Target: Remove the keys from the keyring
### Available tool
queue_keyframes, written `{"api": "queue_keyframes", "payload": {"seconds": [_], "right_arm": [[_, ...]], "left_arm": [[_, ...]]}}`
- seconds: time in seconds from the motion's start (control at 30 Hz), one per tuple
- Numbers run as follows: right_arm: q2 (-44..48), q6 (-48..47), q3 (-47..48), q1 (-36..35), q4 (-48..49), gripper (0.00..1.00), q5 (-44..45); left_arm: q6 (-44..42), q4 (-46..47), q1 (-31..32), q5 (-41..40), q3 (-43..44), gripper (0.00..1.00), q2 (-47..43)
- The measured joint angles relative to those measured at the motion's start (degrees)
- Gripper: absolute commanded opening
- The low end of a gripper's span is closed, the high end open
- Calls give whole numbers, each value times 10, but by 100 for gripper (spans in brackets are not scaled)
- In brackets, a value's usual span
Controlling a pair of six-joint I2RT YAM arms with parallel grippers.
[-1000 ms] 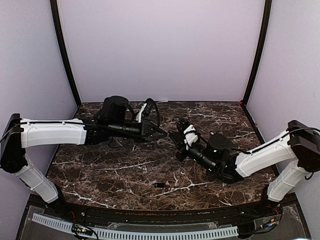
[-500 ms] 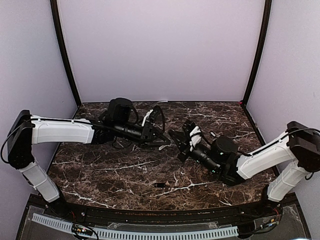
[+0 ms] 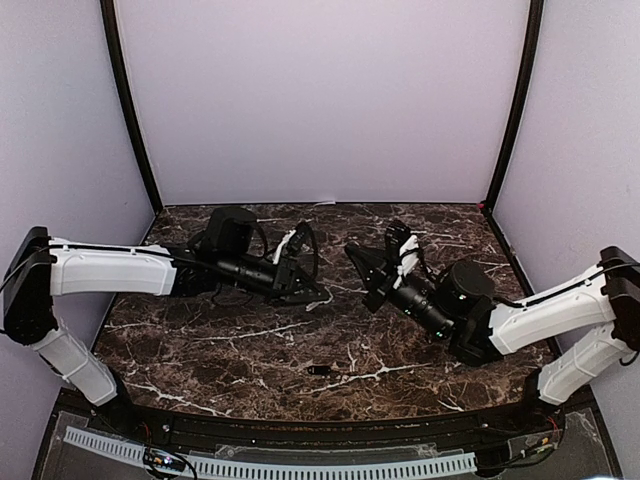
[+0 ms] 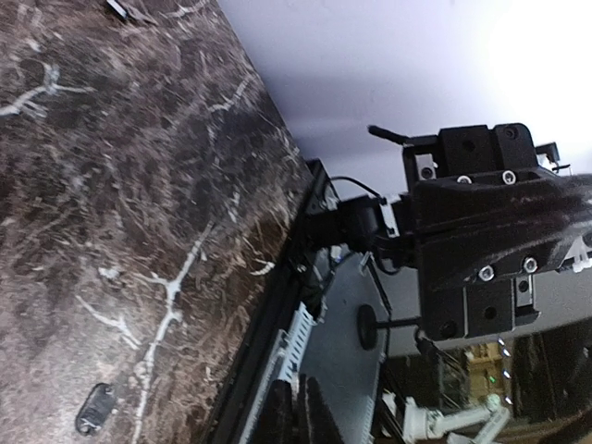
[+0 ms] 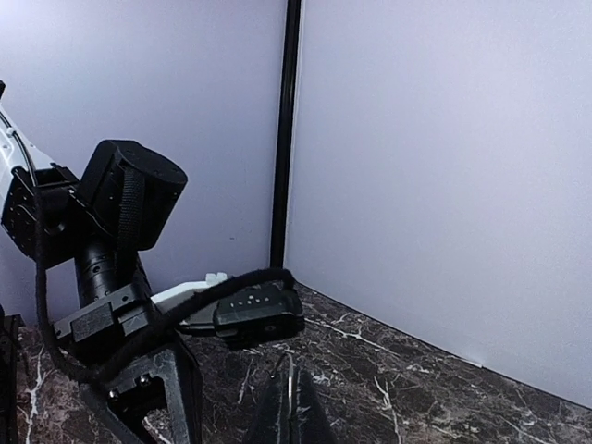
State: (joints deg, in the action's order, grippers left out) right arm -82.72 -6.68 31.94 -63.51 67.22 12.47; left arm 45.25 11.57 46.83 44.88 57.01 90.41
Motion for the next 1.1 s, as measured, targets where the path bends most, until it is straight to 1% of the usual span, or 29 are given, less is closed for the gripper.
{"api": "queue_keyframes", "payload": {"seconds": [0.1,0.13,0.27,0.37,0.47,0.63,0.77,0.93,1.1], "right_arm": [[41,33,0,10,-67,0,-9],[54,48,0,17,-94,0,-19],[91,131,0,68,-216,0,-82],[101,183,0,95,-290,0,-130],[101,222,1,102,-345,0,-166],[79,281,1,102,-374,0,-235],[66,307,1,102,-377,0,-263],[65,324,-2,102,-377,0,-269],[65,330,-12,102,-374,0,-269]], "left_arm": [[-31,-18,0,-74,-38,0,-48],[-42,-23,3,-110,-55,0,-62],[-69,-41,38,-221,-96,0,-62],[-71,-43,62,-255,-119,0,-33],[-69,-40,66,-275,-146,0,-13],[-67,-40,64,-299,-155,3,17],[-73,-53,66,-311,-153,6,30],[-87,-81,71,-337,-145,7,41],[-95,-99,71,-369,-140,16,45]]}}
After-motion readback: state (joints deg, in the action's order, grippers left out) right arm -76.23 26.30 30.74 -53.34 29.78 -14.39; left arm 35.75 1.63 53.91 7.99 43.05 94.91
